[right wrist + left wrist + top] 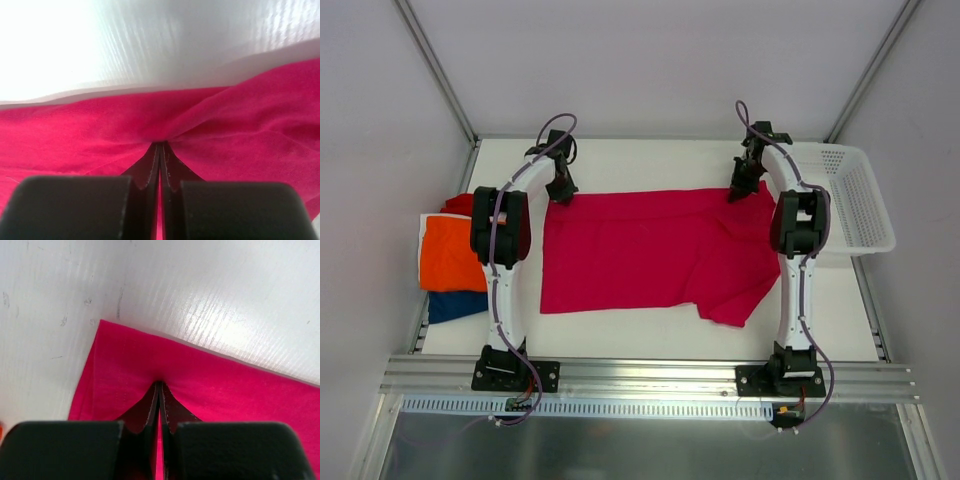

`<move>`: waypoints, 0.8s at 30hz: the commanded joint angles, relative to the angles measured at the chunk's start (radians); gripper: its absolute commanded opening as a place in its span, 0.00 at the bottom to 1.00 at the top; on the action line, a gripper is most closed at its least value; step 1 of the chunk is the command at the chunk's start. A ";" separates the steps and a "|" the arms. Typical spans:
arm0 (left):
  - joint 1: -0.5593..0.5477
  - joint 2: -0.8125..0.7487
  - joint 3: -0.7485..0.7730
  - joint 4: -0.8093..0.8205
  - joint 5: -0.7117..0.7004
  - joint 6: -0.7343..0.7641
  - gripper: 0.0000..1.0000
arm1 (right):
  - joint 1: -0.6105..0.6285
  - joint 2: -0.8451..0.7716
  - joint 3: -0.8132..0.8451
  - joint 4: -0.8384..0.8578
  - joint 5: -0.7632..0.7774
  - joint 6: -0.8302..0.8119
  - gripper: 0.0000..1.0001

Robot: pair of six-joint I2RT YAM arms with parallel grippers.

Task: Fold and stack the t-shirts
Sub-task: Fold the tshirt

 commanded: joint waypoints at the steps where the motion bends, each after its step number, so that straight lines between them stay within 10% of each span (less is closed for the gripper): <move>1: 0.011 -0.024 0.038 -0.021 -0.023 0.006 0.00 | -0.017 -0.012 -0.002 0.032 -0.037 -0.028 0.00; 7: -0.033 -0.346 -0.140 0.080 -0.236 -0.035 0.00 | -0.014 -0.546 -0.429 0.420 -0.090 -0.023 0.03; 9: -0.093 -0.540 -0.247 0.107 -0.340 -0.040 0.04 | -0.002 -0.706 -0.572 0.475 -0.124 -0.014 0.22; 12: -0.229 -0.785 -0.378 0.130 -0.483 -0.017 0.36 | 0.028 -1.001 -0.698 0.439 -0.083 -0.006 0.56; 13: -0.261 -0.875 -0.440 0.127 -0.499 -0.011 0.69 | 0.036 -1.130 -0.733 0.421 -0.077 -0.002 0.60; 15: -0.323 -0.961 -0.526 0.125 -0.462 -0.038 0.77 | 0.056 -1.243 -0.865 0.370 -0.074 0.045 0.63; 24: -0.375 -1.152 -1.028 0.125 -0.247 -0.236 0.74 | 0.199 -1.723 -1.477 0.385 -0.006 0.170 0.58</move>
